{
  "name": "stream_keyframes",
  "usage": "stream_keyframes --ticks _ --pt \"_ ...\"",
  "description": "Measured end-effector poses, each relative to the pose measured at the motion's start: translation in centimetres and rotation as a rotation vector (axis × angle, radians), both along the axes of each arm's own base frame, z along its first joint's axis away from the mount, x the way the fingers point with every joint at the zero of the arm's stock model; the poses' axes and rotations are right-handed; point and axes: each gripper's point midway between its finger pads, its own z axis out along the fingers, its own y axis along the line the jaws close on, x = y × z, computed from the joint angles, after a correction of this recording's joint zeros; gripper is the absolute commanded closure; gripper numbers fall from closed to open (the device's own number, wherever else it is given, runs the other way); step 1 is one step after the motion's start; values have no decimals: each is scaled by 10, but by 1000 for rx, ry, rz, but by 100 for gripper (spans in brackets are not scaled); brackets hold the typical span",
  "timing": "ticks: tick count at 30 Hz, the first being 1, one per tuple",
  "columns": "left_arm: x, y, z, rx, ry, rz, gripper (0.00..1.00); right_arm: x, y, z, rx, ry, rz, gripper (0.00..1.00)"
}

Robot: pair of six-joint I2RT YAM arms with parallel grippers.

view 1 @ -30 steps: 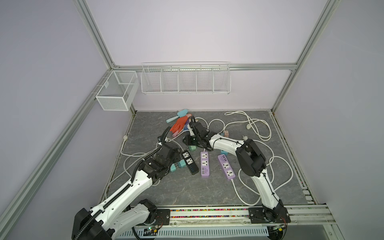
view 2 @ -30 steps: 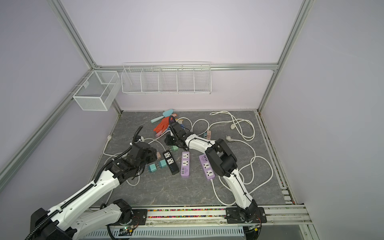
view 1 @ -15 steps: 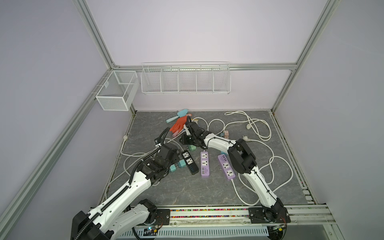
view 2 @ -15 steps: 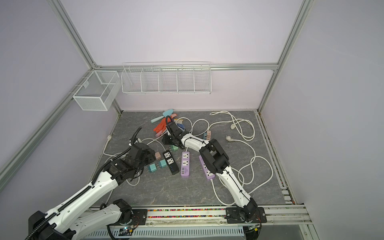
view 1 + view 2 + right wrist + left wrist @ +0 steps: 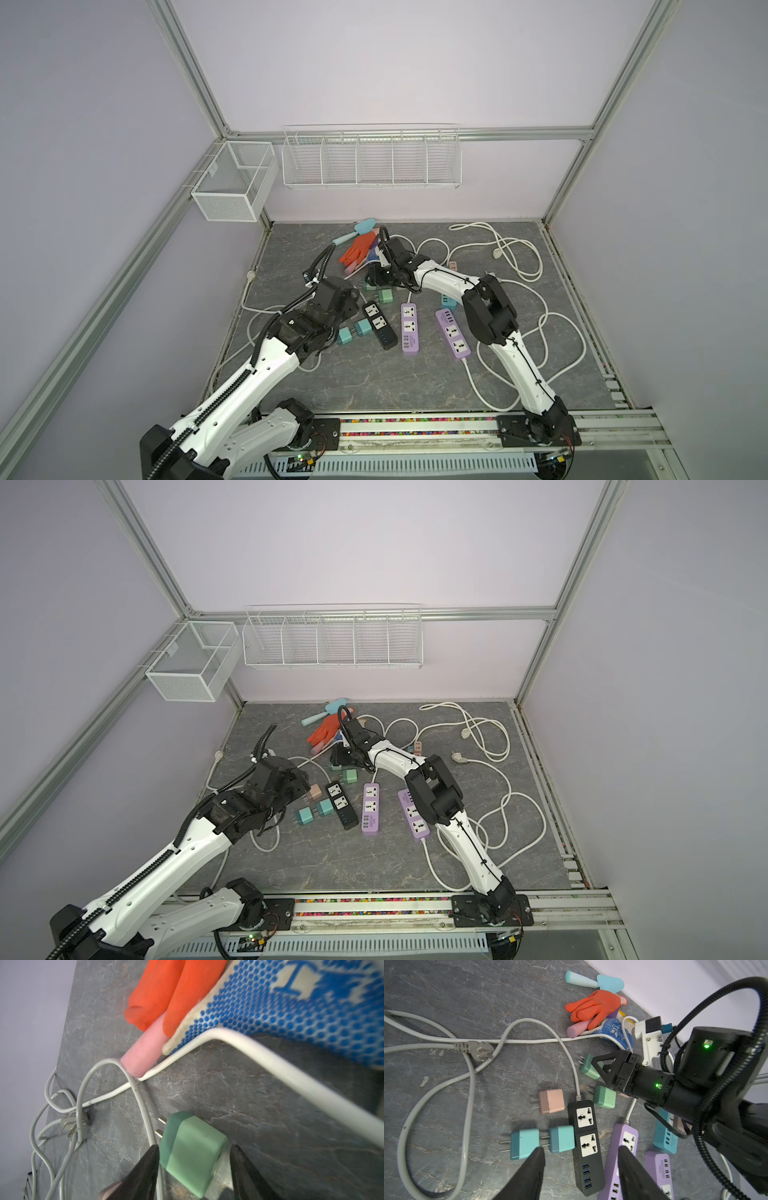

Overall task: Pull the plug off the socket
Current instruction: 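Lower the mint-green adapter beside the black strip, open the right gripper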

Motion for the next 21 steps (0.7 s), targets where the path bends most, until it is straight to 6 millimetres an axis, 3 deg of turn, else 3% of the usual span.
stream_keyframes --ticks 4,7,12,15,21 --pt "1 -4 9 -20 -13 -9 37 -2 -12 42 6 -58 14 32" --pt "1 -7 10 -32 -12 -20 32 -6 -17 87 32 -127 34 28" --pt "5 -22 15 -96 -32 -71 26 -29 -46 147 36 -218 26 20" --pt "7 -32 14 -122 -29 -101 22 -45 -68 164 17 -248 10 15" --pt "11 -57 9 -150 -23 -171 15 -71 -125 167 -73 -261 -57 6"
